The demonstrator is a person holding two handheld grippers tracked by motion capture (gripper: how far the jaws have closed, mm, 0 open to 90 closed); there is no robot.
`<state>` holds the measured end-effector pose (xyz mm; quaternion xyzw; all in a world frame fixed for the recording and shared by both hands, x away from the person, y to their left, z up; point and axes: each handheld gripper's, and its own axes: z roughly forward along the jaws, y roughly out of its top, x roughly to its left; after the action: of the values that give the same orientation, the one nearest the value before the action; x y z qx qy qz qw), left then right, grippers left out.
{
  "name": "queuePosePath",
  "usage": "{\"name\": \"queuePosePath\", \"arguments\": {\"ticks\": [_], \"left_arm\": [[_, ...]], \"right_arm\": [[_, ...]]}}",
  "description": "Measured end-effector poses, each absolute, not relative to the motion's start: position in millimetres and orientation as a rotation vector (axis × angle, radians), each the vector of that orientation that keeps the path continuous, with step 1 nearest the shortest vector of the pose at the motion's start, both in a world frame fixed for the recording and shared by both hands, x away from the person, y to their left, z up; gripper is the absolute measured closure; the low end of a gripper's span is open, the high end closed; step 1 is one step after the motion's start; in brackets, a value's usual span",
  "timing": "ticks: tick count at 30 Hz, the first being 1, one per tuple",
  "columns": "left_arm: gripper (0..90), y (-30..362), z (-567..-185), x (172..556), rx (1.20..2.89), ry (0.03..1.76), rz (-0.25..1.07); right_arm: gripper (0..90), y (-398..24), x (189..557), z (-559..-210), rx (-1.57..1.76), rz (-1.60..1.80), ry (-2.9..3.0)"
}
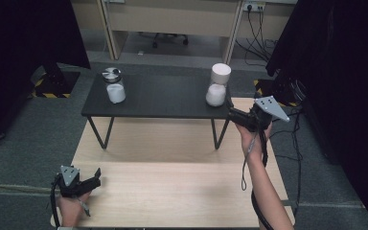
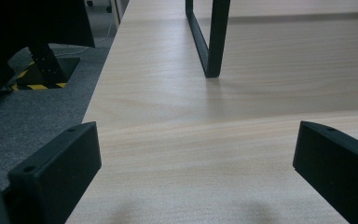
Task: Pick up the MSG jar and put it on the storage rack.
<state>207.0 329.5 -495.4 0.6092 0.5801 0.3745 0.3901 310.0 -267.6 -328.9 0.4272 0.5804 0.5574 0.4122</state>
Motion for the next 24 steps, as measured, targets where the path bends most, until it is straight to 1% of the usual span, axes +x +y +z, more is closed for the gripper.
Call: {"name": "queuePosePath", "arguments": {"ticks": [24], "left_arm": [[0.0,328,-494,208,1.563,1.477,0.952]], "right_arm": [[0.3,-297,267,-395,1.176,1.356,1.447]]}}
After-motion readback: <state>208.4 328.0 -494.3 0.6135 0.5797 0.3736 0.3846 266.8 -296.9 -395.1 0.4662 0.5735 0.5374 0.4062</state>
